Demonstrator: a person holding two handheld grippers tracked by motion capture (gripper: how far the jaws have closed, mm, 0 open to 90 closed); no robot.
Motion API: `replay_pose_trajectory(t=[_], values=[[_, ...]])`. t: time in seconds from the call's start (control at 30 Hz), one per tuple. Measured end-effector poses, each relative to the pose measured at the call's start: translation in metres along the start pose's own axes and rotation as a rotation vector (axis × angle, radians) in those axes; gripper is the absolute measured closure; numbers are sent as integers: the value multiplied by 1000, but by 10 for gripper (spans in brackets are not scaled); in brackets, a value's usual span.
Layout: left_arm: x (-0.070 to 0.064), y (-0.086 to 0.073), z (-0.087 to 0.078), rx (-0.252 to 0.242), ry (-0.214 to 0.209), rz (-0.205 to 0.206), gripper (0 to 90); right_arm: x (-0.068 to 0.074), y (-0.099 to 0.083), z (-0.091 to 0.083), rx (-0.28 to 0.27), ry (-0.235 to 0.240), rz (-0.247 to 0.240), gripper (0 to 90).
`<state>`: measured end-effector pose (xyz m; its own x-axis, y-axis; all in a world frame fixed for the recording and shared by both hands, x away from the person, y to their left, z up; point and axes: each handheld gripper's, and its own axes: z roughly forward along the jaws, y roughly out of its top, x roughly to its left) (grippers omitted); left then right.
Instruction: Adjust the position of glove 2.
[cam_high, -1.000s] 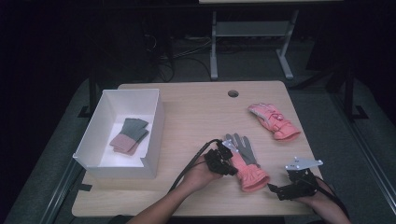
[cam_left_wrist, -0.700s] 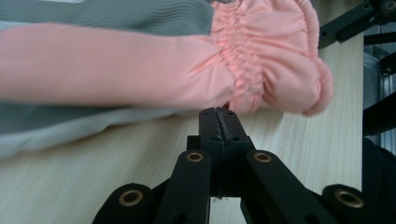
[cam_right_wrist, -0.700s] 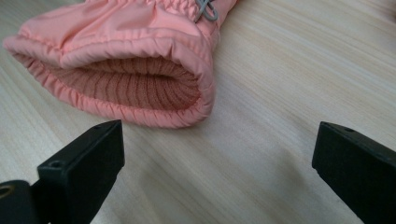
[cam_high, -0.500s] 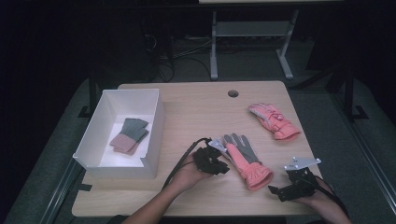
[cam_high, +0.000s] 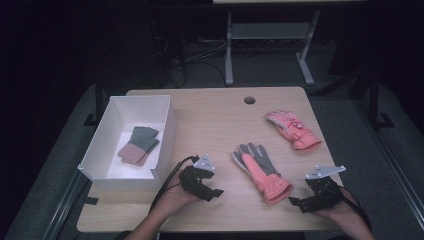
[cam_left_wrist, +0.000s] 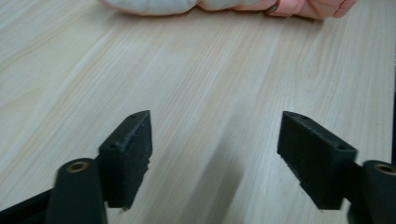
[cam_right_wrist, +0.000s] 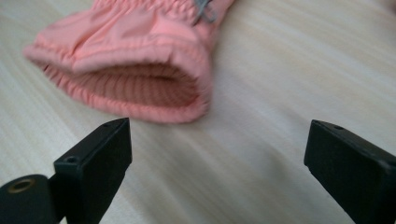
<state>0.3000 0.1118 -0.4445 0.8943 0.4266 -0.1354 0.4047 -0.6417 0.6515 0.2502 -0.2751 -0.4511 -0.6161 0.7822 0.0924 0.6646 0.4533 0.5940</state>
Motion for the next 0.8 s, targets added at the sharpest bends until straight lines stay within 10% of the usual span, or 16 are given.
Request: replay_pose_trajectory(t=[0.8], values=[[5,-9,-4,-18,9,-32,135,-44,65,2,-99,-23,59,267]])
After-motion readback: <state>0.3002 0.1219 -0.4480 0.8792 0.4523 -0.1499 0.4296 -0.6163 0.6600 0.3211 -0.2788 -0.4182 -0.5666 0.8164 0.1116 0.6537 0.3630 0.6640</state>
